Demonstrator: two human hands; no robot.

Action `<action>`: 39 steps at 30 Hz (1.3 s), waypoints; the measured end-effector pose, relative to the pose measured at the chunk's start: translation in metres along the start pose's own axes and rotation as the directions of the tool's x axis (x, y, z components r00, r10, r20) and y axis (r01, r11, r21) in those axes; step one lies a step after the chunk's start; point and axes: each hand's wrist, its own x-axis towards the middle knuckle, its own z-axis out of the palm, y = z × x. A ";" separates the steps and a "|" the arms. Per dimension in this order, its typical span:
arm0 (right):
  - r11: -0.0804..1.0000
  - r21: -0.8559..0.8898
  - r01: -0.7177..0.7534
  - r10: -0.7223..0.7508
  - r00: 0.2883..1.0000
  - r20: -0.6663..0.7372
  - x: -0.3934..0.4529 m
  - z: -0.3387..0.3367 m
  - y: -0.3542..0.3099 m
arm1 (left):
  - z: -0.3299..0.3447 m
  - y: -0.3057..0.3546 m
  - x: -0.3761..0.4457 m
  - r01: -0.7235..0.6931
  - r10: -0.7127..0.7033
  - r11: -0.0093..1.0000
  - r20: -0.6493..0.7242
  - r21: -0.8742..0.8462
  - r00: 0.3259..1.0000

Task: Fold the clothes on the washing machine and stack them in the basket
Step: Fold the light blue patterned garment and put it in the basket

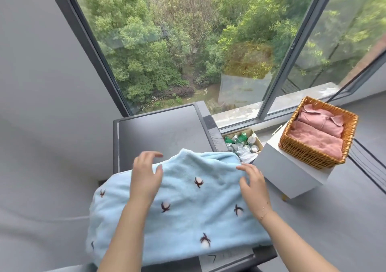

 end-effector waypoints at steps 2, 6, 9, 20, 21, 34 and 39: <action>0.991 0.071 -0.116 0.109 0.989 0.095 0.022 -0.014 0.014 | 0.032 0.039 0.019 -0.227 0.222 0.974 0.152 0.015 0.963; 0.934 0.084 -0.346 0.294 0.882 0.369 0.057 -0.015 0.054 | 0.079 0.072 0.048 -0.354 0.218 0.919 0.527 0.171 0.821; 0.898 0.138 -0.419 0.308 0.819 0.483 0.065 -0.018 0.062 | 0.091 0.070 0.058 -0.341 0.084 0.900 0.660 0.271 0.746; 0.986 -0.157 -0.053 0.108 0.923 0.368 0.113 -0.035 0.042 | 0.084 0.060 0.074 -0.132 -0.110 0.940 0.646 0.314 0.756; 0.973 -0.222 -0.070 0.137 0.943 0.303 0.118 -0.028 0.044 | 0.087 0.062 0.074 -0.124 -0.131 0.927 0.617 0.353 0.776; 0.169 0.386 -0.907 0.853 0.331 0.403 0.054 -0.032 0.110 | 0.155 0.080 0.026 -0.324 0.219 0.838 0.273 0.439 0.937; -0.642 0.420 -0.641 0.609 -0.093 0.788 -0.002 -0.020 0.135 | 0.190 0.108 -0.036 -0.436 0.204 0.833 0.544 0.340 0.814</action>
